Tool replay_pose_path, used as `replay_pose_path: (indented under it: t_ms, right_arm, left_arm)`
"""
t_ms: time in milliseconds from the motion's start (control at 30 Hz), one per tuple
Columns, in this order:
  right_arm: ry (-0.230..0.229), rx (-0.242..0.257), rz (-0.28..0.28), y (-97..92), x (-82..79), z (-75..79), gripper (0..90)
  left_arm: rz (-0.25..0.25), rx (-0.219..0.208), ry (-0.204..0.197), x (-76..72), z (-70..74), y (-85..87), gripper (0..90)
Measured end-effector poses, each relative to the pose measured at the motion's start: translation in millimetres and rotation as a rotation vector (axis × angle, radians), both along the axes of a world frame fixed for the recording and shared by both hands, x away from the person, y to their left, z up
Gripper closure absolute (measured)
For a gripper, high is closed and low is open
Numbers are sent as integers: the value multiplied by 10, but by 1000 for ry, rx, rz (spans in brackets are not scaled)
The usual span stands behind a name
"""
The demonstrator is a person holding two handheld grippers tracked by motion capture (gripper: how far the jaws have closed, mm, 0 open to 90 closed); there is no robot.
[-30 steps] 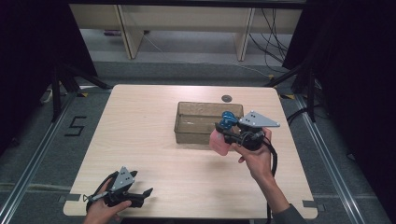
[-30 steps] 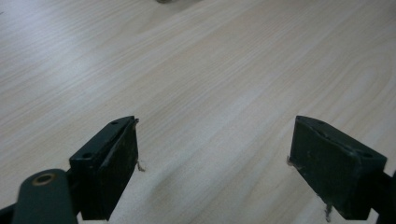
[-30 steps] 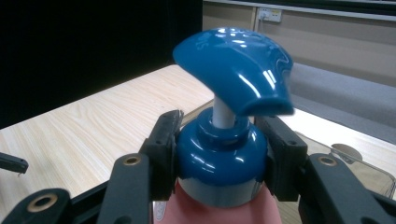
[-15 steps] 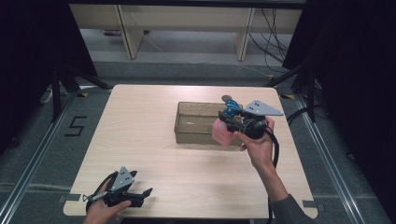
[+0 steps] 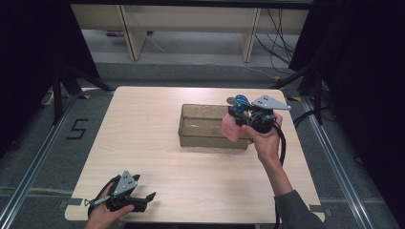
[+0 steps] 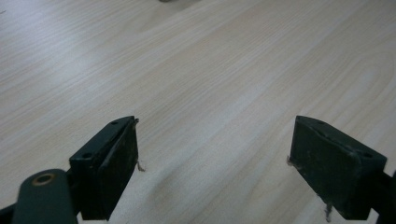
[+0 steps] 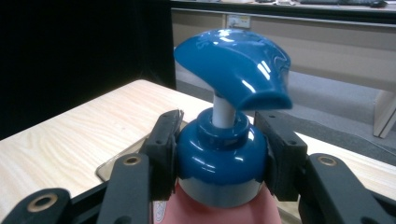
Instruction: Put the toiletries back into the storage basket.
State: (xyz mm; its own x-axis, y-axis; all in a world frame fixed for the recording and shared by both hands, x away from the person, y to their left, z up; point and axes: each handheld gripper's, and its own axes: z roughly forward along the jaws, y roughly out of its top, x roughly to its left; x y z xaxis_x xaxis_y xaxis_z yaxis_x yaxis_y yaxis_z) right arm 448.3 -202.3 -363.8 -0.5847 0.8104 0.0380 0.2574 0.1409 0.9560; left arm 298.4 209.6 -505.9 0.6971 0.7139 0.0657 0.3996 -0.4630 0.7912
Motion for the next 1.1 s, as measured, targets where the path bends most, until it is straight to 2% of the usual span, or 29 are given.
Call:
replay_pose_path:
  t_ms: [67,100,133,167,200,233,300,333,367,400,467,500,533,600,633,667,733,767,800,833,900,933,1000,1100]
  right_arm:
    - [-8,-8,-9,-3,52,-15,535]
    - [0,-1,-11,5,77,-28,535]
    - [4,-13,-13,-2,102,-36,535]
    - [7,-5,-21,-3,127,-54,535]
    - [3,-11,-26,-10,156,-69,535]
    - [22,-1,-37,-5,171,-84,535]
    - [5,-15,-43,-15,223,-115,535]
    - [14,-16,-47,-15,238,-129,535]
    - [19,-11,-44,-17,260,-145,535]
    - [12,-19,-61,-24,275,-160,535]
    - [22,-8,-65,-29,304,-192,535]
    - [37,-8,-75,-28,308,-204,535]
    - [41,2,-76,-30,326,-222,535]
    - [23,-17,-79,-63,364,-248,535]
    - [33,-14,-79,-66,374,-260,535]
    - [38,-6,-84,-69,378,-274,535]
    - [35,-28,-91,-84,398,-297,535]
    - [46,-15,-88,-82,405,-312,535]
    - [50,-7,-96,-86,406,-326,535]
    - [53,-18,-101,-98,413,-333,535]
    - [57,-8,-108,-103,419,-359,535]
    - [56,-14,-102,-116,432,-369,535]
    - [67,-5,-113,-126,431,-387,535]
    - [54,-24,-105,-143,453,-420,535]
  left_arm:
    - [20,-43,-1,-2,-2,-23,150]
    - [13,-34,-1,-1,-3,-17,151]
    - [-2,-2,-3,1,1,0,151]
    - [-8,9,-10,9,-2,5,151]
    - [12,-21,6,-9,-12,-17,150]
    - [5,-14,9,-3,-4,-13,150]
    - [-10,-1,-8,4,-1,-17,150]
    - [2,-22,7,-17,-14,-35,150]
    - [6,-21,11,-22,-17,-36,150]
    - [-1,3,2,-8,-8,-19,151]
    - [15,-38,-1,-9,-11,-38,151]
    - [2,-5,1,-9,3,-19,150]
    - [-6,-10,5,-10,-3,-17,150]
    - [2,-8,3,-11,-6,-19,151]
    - [-2,-14,3,-5,-3,-20,151]
    - [15,-28,-1,-12,-3,-40,150]
    - [-8,-7,8,-15,-3,-25,150]
    - [4,-16,7,-21,-10,-34,150]
    - [-4,-8,8,-11,-3,-21,150]
    - [25,-43,-2,-16,-13,-45,150]
    - [18,-44,5,-20,-1,-39,150]
    - [9,-16,5,-20,6,-21,150]
    - [17,-26,7,-21,1,-26,150]
    - [14,-44,4,-19,-2,-39,150]
